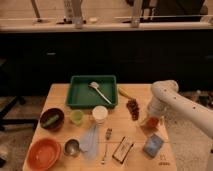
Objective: Place apple in plastic cup
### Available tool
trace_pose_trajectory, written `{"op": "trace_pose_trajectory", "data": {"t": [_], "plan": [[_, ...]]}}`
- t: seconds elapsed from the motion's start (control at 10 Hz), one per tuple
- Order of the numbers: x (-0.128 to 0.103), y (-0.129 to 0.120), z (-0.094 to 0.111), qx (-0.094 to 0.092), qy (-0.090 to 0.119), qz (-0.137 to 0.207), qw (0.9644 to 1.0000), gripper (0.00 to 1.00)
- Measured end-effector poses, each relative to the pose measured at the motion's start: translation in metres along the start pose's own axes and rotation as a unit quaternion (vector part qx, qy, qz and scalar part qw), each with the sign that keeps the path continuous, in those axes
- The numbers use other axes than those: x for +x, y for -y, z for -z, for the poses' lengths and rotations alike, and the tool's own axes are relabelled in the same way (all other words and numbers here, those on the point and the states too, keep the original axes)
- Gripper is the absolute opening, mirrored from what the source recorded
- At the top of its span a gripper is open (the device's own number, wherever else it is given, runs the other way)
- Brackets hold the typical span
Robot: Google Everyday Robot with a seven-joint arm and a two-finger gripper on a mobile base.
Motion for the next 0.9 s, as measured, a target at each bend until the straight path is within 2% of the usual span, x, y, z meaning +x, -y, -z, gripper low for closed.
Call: {"op": "trace_pose_trajectory", "data": {"t": [0.6,0.9], "plan": [[0.0004,0.0008,-0.0002,0.000,0.001,0.001,1.0000,0.79],[0.0001,0.0009,-0.0016,0.000,0.002,0.001,1.0000,0.55]]}}
